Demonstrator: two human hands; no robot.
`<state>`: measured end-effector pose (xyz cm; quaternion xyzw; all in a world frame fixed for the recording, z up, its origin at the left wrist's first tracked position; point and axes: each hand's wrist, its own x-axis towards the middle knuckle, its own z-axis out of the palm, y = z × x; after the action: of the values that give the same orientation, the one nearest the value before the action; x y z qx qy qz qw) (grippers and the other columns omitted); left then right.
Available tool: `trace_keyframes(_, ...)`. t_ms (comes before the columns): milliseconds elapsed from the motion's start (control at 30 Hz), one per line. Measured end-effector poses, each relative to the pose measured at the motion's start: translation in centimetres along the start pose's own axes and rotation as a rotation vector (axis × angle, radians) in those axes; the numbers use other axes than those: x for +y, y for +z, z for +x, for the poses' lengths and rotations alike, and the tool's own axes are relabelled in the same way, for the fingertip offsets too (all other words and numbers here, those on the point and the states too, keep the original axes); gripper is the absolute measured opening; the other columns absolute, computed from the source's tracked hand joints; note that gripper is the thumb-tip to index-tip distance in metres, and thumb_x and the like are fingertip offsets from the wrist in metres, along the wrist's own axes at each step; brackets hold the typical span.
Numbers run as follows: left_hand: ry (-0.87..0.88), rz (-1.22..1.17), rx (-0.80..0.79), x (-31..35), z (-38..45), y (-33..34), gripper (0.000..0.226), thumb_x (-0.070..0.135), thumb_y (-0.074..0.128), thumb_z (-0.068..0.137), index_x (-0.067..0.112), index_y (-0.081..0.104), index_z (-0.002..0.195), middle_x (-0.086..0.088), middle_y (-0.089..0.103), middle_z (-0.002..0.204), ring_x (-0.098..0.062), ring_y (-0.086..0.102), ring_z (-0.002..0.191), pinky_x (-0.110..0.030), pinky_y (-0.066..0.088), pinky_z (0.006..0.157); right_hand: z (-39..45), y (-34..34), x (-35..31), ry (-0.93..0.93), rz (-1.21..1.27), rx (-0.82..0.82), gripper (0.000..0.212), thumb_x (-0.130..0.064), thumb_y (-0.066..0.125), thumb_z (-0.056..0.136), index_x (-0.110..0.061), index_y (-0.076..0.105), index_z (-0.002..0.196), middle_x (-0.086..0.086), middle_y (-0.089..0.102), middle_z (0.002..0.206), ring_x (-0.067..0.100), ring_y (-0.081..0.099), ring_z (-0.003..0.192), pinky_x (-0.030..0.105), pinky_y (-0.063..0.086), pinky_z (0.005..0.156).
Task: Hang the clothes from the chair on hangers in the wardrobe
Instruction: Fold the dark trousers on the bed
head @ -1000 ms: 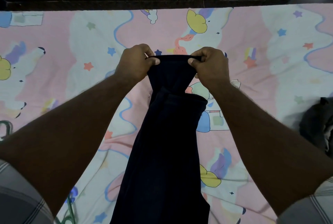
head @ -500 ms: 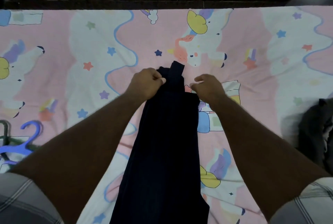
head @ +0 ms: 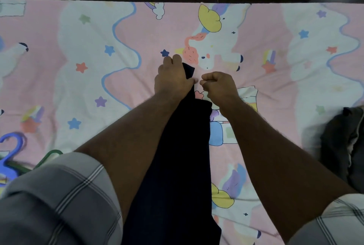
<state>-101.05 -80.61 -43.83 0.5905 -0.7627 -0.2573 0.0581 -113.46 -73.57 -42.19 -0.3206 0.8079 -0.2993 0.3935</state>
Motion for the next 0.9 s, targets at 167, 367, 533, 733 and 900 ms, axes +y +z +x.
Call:
trace_keyframes(167, 0.011, -0.11, 0.032, -0.1, 0.5, -1.4, 0.025, 0.015, 0.05, 0.093, 0.01, 0.063, 0.113, -0.007, 0.068, 0.111, -0.027, 0.062, 0.103, -0.029, 0.043, 0.08, 0.4, -0.8, -0.7, -0.104, -0.02, -0.093, 0.047, -0.009, 0.069, 0.089, -0.013, 0.058, 0.135, 0.004, 0.067, 0.124, 0.017, 0.065, 0.108, 0.039, 0.052, 0.101)
trace_keyframes(367, 0.23, -0.692, -0.199, -0.1, -2.9, -7.9, 0.033, -0.001, 0.046, 0.098, 0.021, 0.07, 0.1, 0.007, 0.072, 0.106, -0.009, 0.065, 0.103, -0.029, 0.051, 0.094, -0.2, -2.4, -4.5, -0.346, -0.032, -0.418, 0.068, 0.003, 0.078, 0.072, -0.016, 0.057, 0.134, -0.005, 0.059, 0.131, 0.011, 0.051, 0.12, 0.027, 0.042, 0.102)
trace_keyframes(533, 0.165, -1.013, -0.33, 0.2, -3.5, -11.9, 0.035, -0.003, 0.041, 0.103, 0.02, 0.067, 0.099, 0.005, 0.067, 0.088, -0.013, 0.064, 0.085, -0.032, 0.057, 0.076, -0.6, -5.4, -6.7, -0.254, 0.155, -0.652, 0.024, 0.01, 0.076, 0.075, 0.001, 0.065, 0.095, 0.018, 0.069, 0.092, 0.028, 0.067, 0.086, 0.04, 0.052, 0.091)
trace_keyframes(733, 0.119, -0.745, -0.107, -2.6, -1.6, -11.7, 0.042, -0.01, 0.041, 0.096, 0.021, 0.068, 0.098, 0.001, 0.07, 0.095, -0.011, 0.066, 0.087, -0.035, 0.058, 0.081, 0.1, -6.5, -7.1, -0.355, -0.011, -0.247, 0.02, -0.014, 0.083, 0.078, -0.003, 0.071, 0.089, 0.007, 0.071, 0.075, 0.014, 0.065, 0.069, 0.028, 0.054, 0.072)
trace_keyframes(900, 0.124, -0.162, 0.032, -4.4, 0.2, -8.9, 0.061, -0.019, 0.044, 0.079, 0.012, 0.062, 0.129, -0.006, 0.059, 0.133, -0.021, 0.052, 0.129, -0.011, 0.031, 0.097, 1.7, -3.0, -4.3, -0.378, -0.533, -0.057, 0.037, -0.024, 0.077, 0.084, -0.016, 0.068, 0.119, 0.004, 0.068, 0.115, 0.018, 0.061, 0.105, 0.022, 0.039, 0.085)
